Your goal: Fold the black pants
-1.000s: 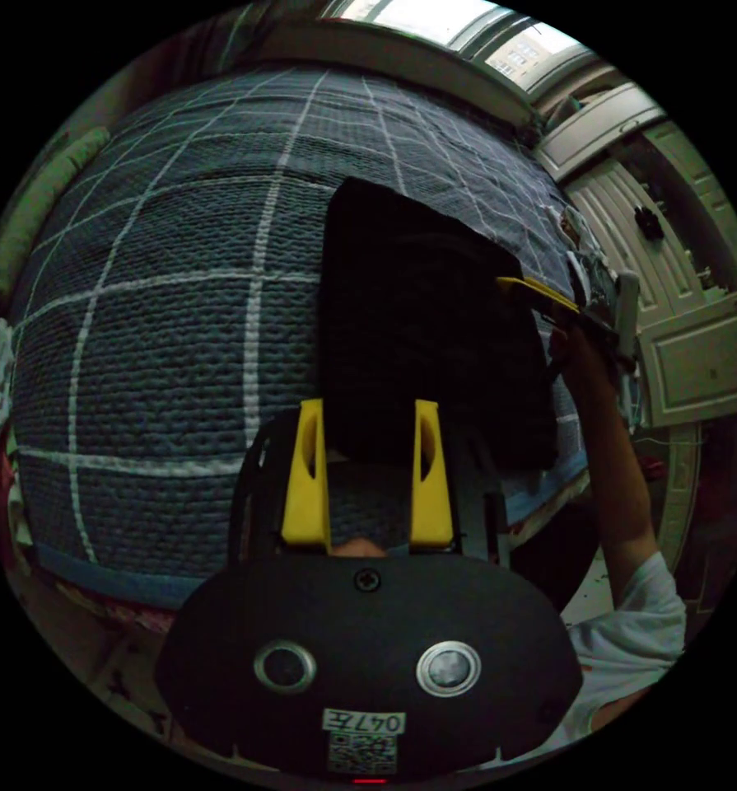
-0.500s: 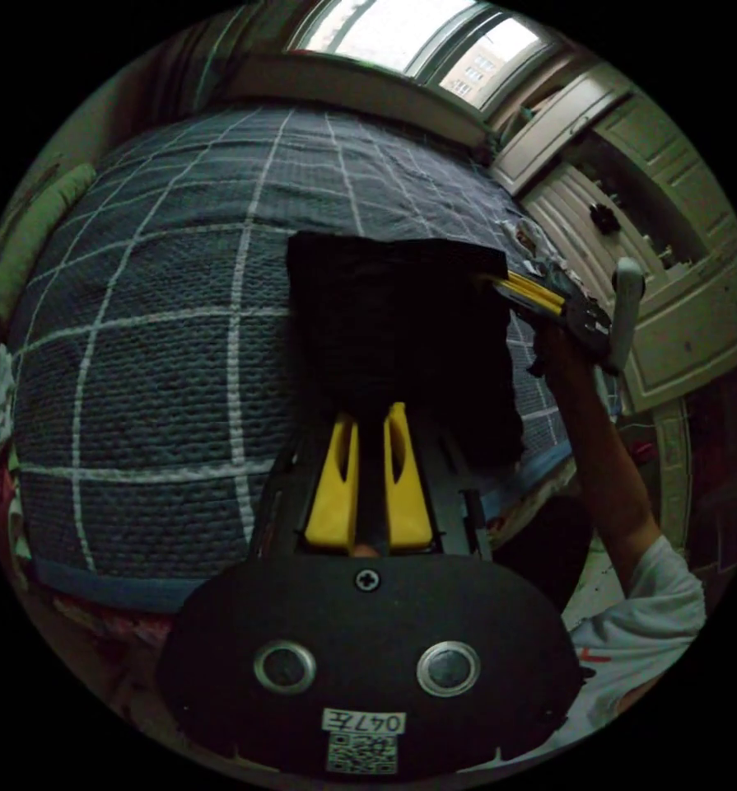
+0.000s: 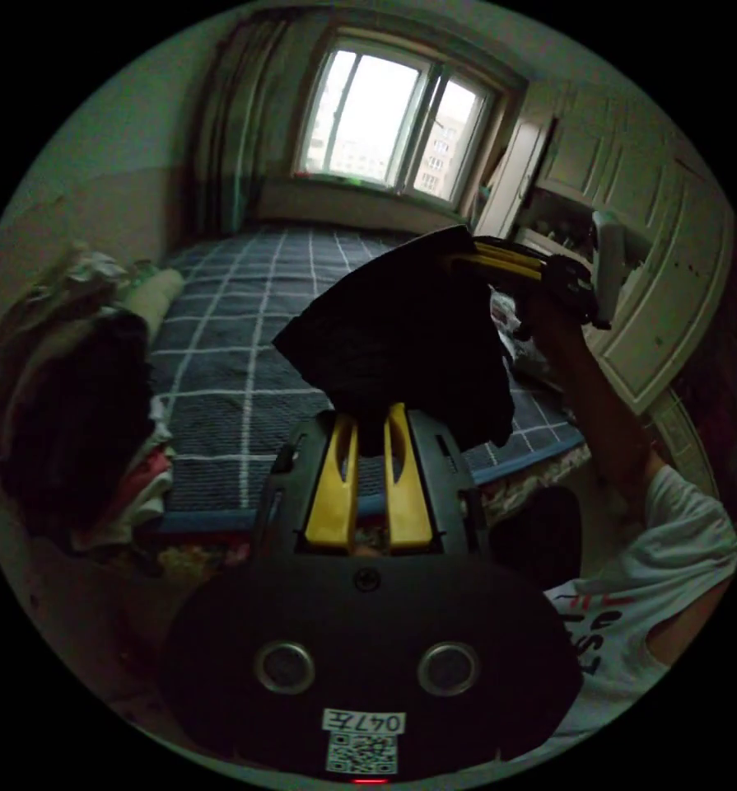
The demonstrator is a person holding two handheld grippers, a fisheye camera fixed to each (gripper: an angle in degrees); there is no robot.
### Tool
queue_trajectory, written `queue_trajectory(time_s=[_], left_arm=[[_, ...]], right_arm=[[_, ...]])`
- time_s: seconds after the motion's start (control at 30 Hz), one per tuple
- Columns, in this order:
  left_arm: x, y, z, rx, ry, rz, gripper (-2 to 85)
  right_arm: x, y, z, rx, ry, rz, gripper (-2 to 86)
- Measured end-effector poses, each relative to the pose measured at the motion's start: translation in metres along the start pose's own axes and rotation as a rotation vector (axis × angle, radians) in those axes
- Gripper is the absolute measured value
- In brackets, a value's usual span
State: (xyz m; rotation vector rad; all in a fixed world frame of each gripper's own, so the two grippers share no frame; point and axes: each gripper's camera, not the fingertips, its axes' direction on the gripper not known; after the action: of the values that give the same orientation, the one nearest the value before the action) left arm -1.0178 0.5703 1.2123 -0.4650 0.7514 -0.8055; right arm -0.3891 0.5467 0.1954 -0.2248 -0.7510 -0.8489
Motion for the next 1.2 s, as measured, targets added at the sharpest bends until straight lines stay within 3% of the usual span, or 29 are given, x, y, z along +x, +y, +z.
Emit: queue_trajectory(time_s=[0.17, 0.3, 0.47, 0.67, 0.8, 0.9, 1.0, 1.07, 1.2], left_arm=[[-0.054, 0.011, -0.175, 0.203, -0.187, -0.033, 4.5], [-0.099, -0.004, -0.298, 0.324, -0.367, -0.022, 4.5], [-0.178, -0.048, -0.374, 0.338, -0.426, -0.094, 4.8], [-0.321, -0.062, -0.343, 0.195, -0.360, -0.411, 8.4], [-0.357, -0.037, -0.306, 0.112, -0.335, -0.452, 10.6], [-0.340, -0.014, -0.325, 0.238, -0.375, -0.409, 9.1], [-0.304, -0.006, -0.356, 0.380, -0.517, -0.349, 1.9], [-0.280, -0.022, -0.367, 0.413, -0.541, -0.241, 0.1], [-0.252, -0.093, -0.343, 0.319, -0.487, -0.148, -0.7]], right_arm=[[-0.075, -0.158, -0.029, 0.232, -0.108, -0.102, 1.3], [-0.123, -0.259, -0.025, 0.335, -0.064, -0.137, 1.3], [-0.171, -0.388, 0.019, 0.349, -0.015, -0.127, 1.4], [-0.234, -0.462, 0.144, 0.160, -0.098, -0.096, 1.9], [-0.279, -0.454, 0.212, -0.047, -0.119, -0.114, 3.3], [-0.294, -0.439, 0.210, 0.032, -0.039, -0.181, 5.4], [-0.267, -0.430, 0.172, 0.179, -0.085, -0.059, 5.1], [-0.234, -0.421, 0.133, 0.255, -0.268, 0.060, 4.0], [-0.234, -0.390, 0.081, 0.307, -0.387, -0.059, 1.4]])
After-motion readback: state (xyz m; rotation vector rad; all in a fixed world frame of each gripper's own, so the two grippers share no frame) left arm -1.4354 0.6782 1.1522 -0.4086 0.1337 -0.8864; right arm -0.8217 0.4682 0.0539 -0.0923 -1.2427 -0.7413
